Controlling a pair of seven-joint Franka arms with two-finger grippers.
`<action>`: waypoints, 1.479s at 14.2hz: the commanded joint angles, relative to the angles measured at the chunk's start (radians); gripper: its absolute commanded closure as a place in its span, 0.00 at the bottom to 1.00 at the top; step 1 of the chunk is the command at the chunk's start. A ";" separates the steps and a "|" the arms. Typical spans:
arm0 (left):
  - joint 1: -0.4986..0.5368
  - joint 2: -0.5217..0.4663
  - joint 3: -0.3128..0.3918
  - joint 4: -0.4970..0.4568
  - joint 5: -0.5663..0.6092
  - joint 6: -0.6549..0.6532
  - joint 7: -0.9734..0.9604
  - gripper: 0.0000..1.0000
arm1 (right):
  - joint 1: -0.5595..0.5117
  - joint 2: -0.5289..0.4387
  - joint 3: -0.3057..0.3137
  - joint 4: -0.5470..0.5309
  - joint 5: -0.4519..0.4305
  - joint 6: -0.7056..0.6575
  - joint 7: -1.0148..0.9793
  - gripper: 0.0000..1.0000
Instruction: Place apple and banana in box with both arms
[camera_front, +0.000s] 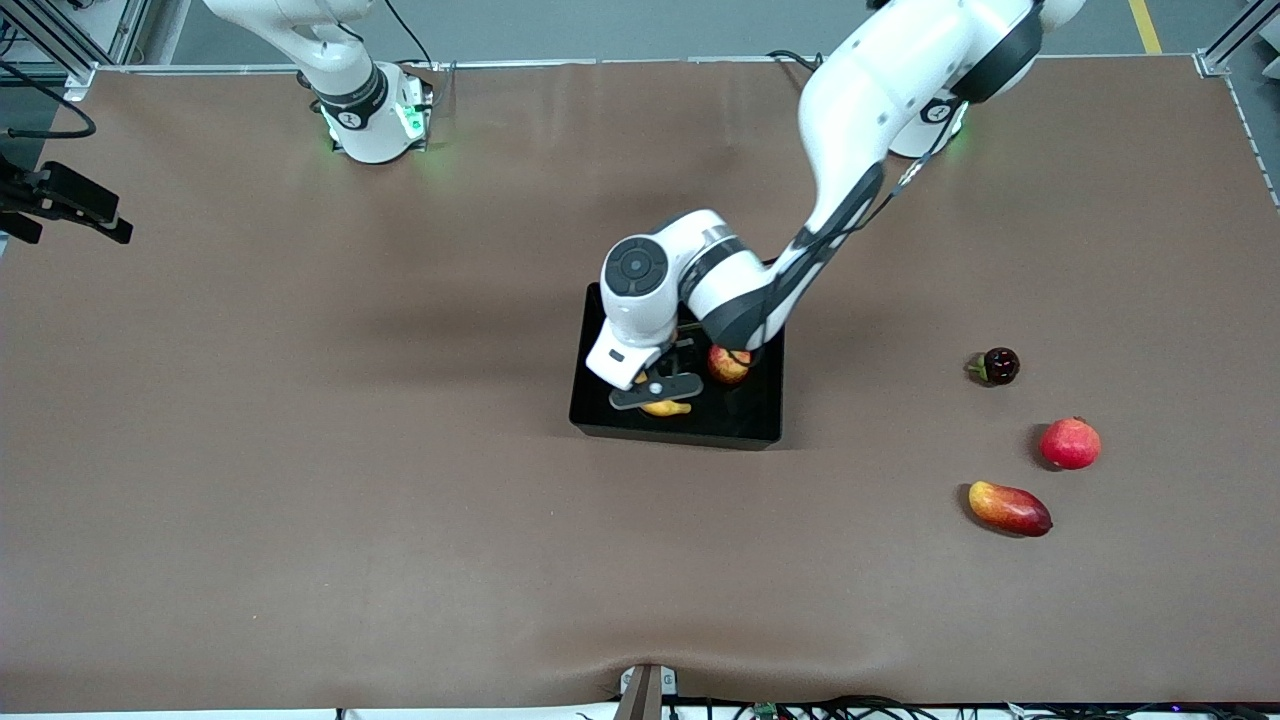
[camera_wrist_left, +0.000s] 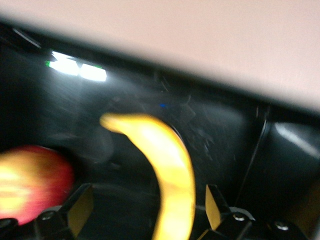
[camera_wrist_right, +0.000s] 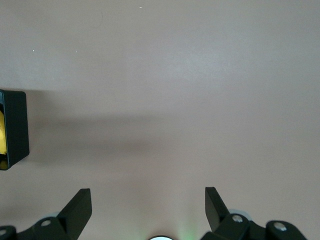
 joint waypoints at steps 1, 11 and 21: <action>0.122 -0.270 0.005 -0.060 0.007 -0.231 0.108 0.00 | -0.013 -0.024 0.007 -0.020 0.013 0.001 -0.005 0.00; 0.600 -0.635 0.005 -0.106 -0.158 -0.516 0.814 0.00 | -0.013 -0.024 0.007 -0.016 0.012 -0.001 -0.003 0.00; 0.528 -0.935 0.258 -0.373 -0.365 -0.485 0.947 0.00 | -0.013 -0.022 0.007 -0.016 0.012 -0.001 -0.003 0.00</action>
